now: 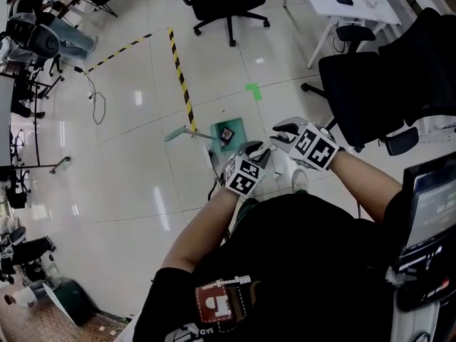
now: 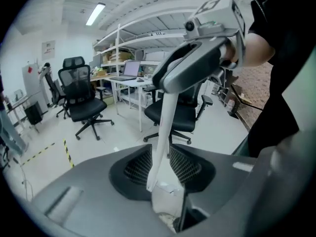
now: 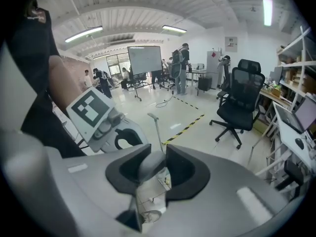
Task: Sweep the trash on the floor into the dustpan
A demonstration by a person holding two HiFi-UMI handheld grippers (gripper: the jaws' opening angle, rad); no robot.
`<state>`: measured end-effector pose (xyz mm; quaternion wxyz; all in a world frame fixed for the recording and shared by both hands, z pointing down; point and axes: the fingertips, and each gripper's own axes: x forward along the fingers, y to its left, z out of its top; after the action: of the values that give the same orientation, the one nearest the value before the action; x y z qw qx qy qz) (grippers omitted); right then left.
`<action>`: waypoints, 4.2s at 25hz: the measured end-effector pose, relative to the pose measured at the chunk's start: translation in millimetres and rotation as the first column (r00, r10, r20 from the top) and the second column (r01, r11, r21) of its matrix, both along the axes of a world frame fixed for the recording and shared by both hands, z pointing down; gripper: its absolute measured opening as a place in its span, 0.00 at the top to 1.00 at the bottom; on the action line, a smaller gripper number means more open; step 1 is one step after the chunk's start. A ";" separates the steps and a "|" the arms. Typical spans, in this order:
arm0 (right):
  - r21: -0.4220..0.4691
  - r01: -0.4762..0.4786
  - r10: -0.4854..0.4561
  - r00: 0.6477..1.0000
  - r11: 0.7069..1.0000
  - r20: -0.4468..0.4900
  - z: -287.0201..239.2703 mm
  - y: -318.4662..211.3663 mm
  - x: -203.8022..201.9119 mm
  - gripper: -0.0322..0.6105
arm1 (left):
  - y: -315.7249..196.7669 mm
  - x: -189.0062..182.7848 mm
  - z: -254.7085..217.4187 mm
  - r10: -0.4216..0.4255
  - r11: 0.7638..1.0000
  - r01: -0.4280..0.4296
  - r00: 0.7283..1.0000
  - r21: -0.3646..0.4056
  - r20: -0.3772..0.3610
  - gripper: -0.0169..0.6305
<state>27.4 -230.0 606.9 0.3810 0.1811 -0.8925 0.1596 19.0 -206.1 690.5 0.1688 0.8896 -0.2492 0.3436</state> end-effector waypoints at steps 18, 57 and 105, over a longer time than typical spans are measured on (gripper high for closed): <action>0.118 0.214 -0.210 0.977 0.970 -0.043 -5.6 -50.1 -85.0 0.81 | 177.0 -236.2 28.2 -0.573 0.786 0.578 0.814 -0.218 0.093 0.81; 0.079 0.948 -0.755 0.293 0.307 -0.587 19.4 -2.9 -147.1 0.81 | 219.7 -287.3 35.1 -0.730 0.668 0.717 0.683 -0.198 0.012 0.82; 0.162 0.495 -0.363 0.789 0.854 -0.496 -64.0 328.7 224.3 0.81 | 360.1 -22.5 -91.9 -0.378 0.919 0.395 0.884 0.006 -0.276 0.85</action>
<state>251.7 98.7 542.9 0.5724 0.0558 -0.8109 -0.1078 -3.5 154.0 598.6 0.2386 0.8652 -0.4065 0.1712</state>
